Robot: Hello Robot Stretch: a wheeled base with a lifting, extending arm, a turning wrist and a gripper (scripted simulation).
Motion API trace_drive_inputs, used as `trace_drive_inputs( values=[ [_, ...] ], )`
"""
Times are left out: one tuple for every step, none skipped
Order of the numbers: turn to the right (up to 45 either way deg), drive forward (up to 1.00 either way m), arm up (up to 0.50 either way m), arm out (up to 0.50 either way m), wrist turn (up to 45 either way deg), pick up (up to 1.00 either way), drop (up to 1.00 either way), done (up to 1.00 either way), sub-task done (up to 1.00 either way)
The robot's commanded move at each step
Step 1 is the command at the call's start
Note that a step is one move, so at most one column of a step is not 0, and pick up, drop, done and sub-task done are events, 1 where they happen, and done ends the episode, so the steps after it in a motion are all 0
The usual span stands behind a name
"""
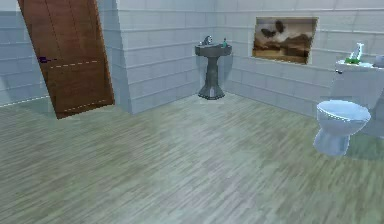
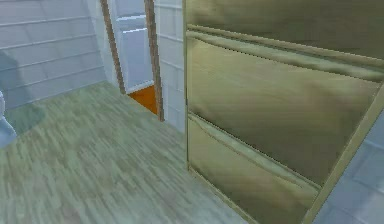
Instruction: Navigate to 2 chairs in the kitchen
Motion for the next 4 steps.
trace_drive_inputs(
  values=[
    [-9.0,0.0,0.0,0.0,0.0,0.0,0.0,0.0,0.0],
    [0.0,0.35,0.0,0.0,0.0,0.0,0.0,0.0,0.0],
    [-45.0,0.0,0.0,0.0,0.0,0.0,0.0,0.0,0.0],
    [-45.0,0.0,0.0,0.0,0.0,0.0,0.0,0.0,0.0]
  ],
)
